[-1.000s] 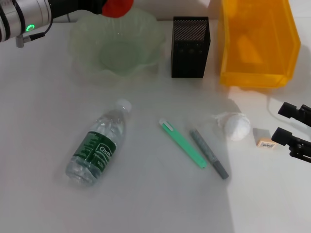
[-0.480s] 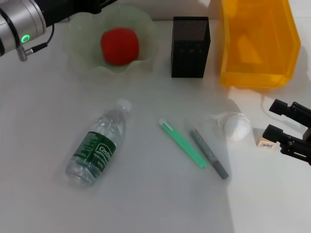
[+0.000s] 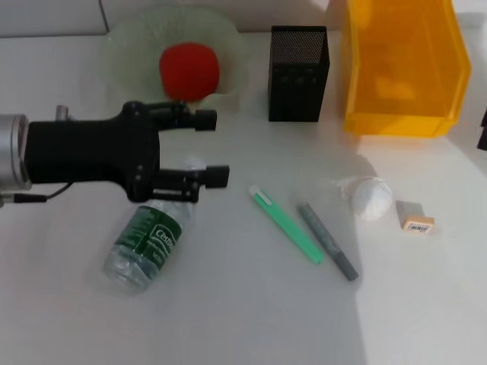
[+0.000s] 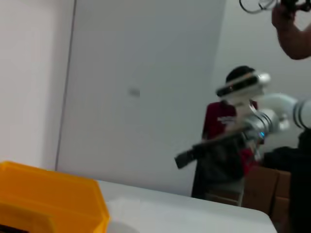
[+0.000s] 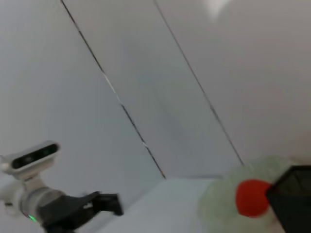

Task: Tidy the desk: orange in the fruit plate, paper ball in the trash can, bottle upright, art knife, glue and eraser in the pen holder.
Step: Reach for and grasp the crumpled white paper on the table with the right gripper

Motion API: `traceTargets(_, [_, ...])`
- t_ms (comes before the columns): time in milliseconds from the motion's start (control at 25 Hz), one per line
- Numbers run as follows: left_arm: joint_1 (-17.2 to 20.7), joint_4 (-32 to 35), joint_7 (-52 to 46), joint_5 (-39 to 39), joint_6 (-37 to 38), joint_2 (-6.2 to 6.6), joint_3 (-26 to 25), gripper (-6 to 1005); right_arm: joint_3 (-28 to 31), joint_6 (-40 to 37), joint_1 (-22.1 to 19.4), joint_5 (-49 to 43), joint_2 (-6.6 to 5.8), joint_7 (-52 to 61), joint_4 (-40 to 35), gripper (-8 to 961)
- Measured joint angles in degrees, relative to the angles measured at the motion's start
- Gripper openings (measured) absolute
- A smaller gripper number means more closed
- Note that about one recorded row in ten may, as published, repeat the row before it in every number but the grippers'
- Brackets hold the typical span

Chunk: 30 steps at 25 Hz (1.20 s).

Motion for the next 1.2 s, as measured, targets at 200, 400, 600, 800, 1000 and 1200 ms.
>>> traceTargets(200, [0.81,0.09,0.00,0.95,1.56,-0.14,-0.29,825,-8.46,-3.08,2.69,-3.53,-0.50,18.57,-22.86,789])
traceTargets(400, [3.10,0.13,-0.34,1.47,2.20,-0.51,-0.38,825,-24.26,-1.07,9.10,-16.88,-0.52,32.09,-37.98,789])
traceTargets(600, [3.61,0.10,-0.48,2.06,2.21,-0.58,-0.40,825,-35.87,7.59,17.39,-34.45,1.73,32.34,-27.79,789])
traceTargets(800, [4.11,0.00,-0.40,2.19,2.04,-0.58,-0.40,825,-40.93,17.23,22.30,-39.34,2.75,30.53,-11.18,789])
traceTargets(1000, [4.23,-0.65,-0.11,2.19,1.79,-0.71,-0.40,826,-46.00,23.69,23.13,-39.58,3.46,30.43,-3.68,789])
traceTargets(1200, [4.23,-0.65,-0.08,2.19,1.67,-0.87,-0.40,826,-48.65,27.41,23.73,-39.57,3.64,30.43,0.81,788])
